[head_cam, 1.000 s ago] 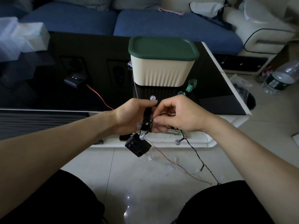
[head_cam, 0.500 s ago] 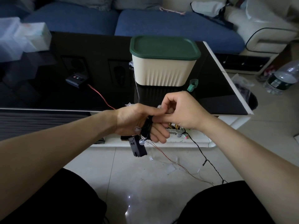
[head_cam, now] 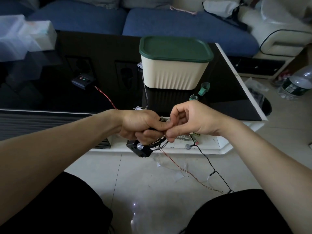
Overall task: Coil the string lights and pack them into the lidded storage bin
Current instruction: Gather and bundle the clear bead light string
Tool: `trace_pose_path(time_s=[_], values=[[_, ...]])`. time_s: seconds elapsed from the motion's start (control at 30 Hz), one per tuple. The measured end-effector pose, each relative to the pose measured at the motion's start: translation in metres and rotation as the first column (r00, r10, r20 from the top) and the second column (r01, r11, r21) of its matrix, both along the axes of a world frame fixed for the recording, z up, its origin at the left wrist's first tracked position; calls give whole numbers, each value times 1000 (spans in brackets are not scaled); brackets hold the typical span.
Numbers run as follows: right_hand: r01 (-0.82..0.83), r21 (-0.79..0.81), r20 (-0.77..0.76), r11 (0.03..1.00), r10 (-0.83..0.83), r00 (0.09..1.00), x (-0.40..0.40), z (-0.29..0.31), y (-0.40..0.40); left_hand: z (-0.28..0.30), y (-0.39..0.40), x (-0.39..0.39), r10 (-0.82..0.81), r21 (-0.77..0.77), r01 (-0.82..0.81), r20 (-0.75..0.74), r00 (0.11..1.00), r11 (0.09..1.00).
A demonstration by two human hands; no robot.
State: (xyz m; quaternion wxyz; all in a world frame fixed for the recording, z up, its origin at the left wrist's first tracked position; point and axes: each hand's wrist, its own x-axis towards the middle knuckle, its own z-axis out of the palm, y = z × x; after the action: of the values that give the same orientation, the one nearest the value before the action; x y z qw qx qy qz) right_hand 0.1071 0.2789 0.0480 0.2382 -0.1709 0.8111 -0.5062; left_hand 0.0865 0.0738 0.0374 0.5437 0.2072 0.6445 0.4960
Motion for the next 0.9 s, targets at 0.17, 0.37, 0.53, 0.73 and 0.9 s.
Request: trace_pose_path(time_s=[0.17, 0.37, 0.53, 0.73, 0.9], values=[[41, 160, -36, 986, -35, 999, -3, 1, 15, 1, -10, -9, 92, 86, -105, 145, 985, 991], [194, 161, -19, 968, -193, 981, -9, -7, 26, 7, -15, -16, 398, 163, -464, 323, 859, 871], [223, 71, 183, 972, -233, 955, -6, -13, 23, 10, -10, -13, 581, 178, -646, 309, 753, 742], [172, 264, 186, 949, -225, 956, -9, -17, 34, 7, -19, -20, 784, 180, -835, 288, 550, 520], [341, 259, -135, 904, -316, 939, -11, -18, 26, 2, -16, -19, 873, 99, -897, 206, 443, 431]])
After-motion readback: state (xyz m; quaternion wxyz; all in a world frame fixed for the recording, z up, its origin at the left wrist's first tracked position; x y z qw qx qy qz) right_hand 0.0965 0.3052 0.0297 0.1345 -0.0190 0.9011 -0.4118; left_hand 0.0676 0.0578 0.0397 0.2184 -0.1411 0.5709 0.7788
